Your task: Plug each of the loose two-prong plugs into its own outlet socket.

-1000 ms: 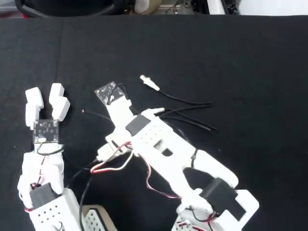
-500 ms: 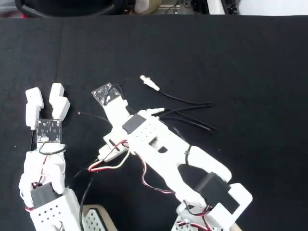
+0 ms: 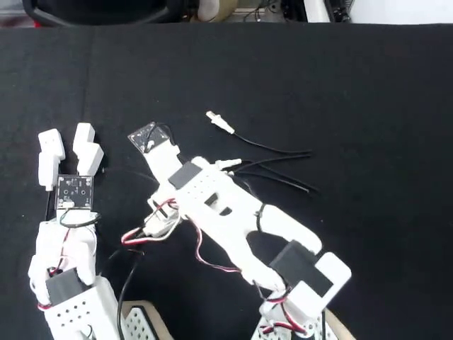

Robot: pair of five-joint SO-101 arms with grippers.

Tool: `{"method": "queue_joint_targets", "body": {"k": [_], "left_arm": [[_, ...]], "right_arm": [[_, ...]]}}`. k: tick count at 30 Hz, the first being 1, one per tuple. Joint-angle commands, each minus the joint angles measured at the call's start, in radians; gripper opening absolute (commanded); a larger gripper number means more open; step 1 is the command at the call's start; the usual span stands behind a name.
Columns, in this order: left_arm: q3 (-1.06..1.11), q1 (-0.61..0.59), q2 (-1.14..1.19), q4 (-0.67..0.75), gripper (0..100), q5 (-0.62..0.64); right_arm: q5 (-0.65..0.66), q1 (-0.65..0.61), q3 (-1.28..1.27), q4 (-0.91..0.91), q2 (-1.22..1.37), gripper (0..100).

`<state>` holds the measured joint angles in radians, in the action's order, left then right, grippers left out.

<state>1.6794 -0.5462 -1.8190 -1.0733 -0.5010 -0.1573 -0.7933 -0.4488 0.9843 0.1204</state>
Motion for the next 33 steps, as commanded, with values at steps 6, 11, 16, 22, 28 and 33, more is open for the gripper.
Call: {"method": "queue_joint_targets", "body": {"k": [6, 11, 16, 22, 28, 33], "left_arm": [[0.019, 0.013, -0.003, 0.018, 3, -0.023], [0.019, 0.013, -0.003, 0.018, 3, -0.025], [0.019, 0.013, -0.003, 0.018, 3, -0.025], [0.019, 0.054, -0.002, 0.012, 3, -0.025], [0.019, 0.059, -0.002, 0.012, 3, -0.025], [0.019, 0.061, -0.002, 0.012, 3, -0.025]], "right_arm": [[0.123, 0.181, -0.068, 0.213, -0.087, 1.1], [0.203, 0.362, -0.179, 0.252, -0.194, 1.1], [0.356, 0.617, -0.278, 0.278, -0.352, 1.1], [0.689, 1.056, -0.343, 0.227, -0.453, 1.1], [0.954, 1.475, -0.338, -0.055, -0.378, 1.1], [1.034, 1.677, -0.248, -0.334, -0.217, 1.1]]}}
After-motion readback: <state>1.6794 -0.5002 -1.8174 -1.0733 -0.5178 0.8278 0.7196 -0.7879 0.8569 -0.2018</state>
